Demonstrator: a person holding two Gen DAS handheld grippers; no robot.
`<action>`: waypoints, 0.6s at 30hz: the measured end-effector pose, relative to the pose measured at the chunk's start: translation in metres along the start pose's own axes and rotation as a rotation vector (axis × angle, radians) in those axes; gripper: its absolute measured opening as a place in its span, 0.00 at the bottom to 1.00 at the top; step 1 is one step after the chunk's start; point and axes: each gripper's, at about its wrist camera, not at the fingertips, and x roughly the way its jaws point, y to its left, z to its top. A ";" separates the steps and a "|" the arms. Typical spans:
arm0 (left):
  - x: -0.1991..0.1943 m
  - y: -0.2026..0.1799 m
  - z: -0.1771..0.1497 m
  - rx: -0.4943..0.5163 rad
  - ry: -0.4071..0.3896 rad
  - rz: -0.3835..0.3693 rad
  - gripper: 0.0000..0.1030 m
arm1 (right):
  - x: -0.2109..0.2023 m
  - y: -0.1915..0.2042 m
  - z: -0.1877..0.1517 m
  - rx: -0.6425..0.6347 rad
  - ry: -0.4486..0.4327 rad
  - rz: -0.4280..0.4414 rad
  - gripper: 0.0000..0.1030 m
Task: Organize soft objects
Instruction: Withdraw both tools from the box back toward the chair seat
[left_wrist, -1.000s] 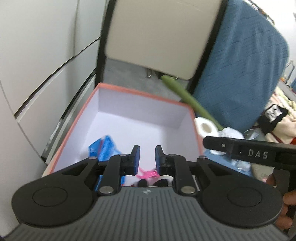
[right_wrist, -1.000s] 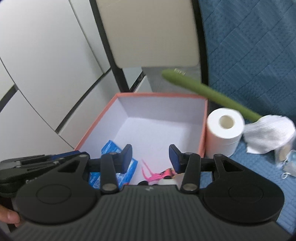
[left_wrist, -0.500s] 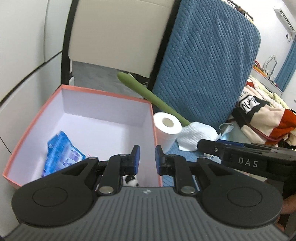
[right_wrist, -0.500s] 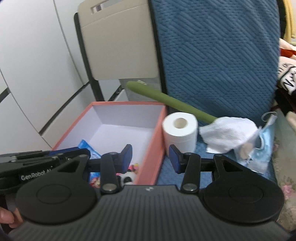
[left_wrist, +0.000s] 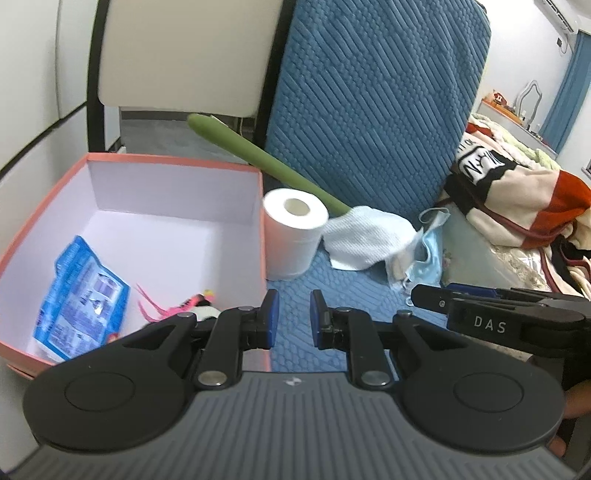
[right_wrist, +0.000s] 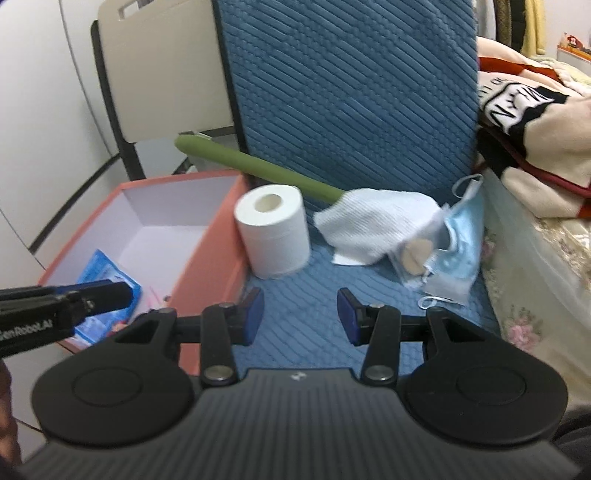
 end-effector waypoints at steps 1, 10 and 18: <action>0.002 -0.003 -0.001 0.000 0.004 -0.005 0.20 | 0.000 -0.004 -0.002 0.000 0.000 -0.005 0.46; 0.013 -0.031 -0.012 0.025 0.009 -0.046 0.20 | -0.008 -0.029 -0.013 -0.008 -0.008 -0.062 0.46; 0.018 -0.048 -0.023 0.035 0.021 -0.055 0.20 | -0.022 -0.051 -0.031 -0.008 -0.013 -0.099 0.46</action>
